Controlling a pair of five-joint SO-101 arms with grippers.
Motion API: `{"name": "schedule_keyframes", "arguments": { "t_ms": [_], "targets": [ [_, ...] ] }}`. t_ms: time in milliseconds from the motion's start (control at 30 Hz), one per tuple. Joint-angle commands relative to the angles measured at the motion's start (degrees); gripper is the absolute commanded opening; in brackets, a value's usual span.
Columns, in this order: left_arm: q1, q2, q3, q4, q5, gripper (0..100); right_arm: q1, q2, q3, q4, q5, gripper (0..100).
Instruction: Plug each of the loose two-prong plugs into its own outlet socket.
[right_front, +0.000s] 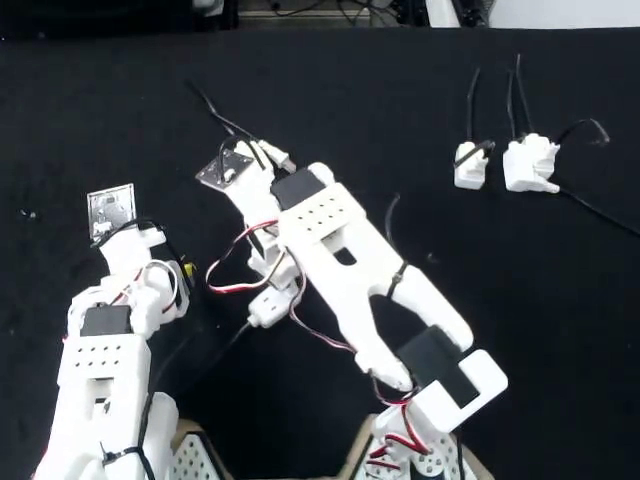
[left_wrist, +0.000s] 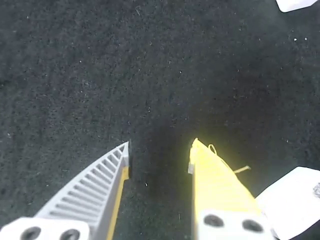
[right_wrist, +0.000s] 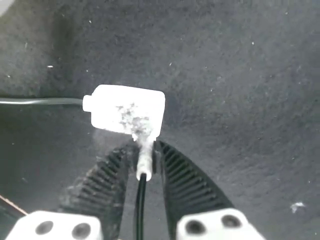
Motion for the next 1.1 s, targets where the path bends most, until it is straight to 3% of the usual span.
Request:
{"name": "schedule_keyframes", "arguments": {
  "t_ms": [0, 233, 1067],
  "targets": [
    [0.40, -1.14, -0.84, -0.35, 0.18, 21, 1.49, -0.75, -0.13, -1.41, 0.35, 1.1],
    [0.40, -1.14, -0.84, -0.35, 0.18, 21, 1.49, -0.66, -0.04, -1.32, -3.60, 1.1],
    [0.40, -1.14, -0.92, -0.35, 0.18, 21, 3.96, -0.31, 0.22, -1.32, -3.96, 1.1]
  ]
}}
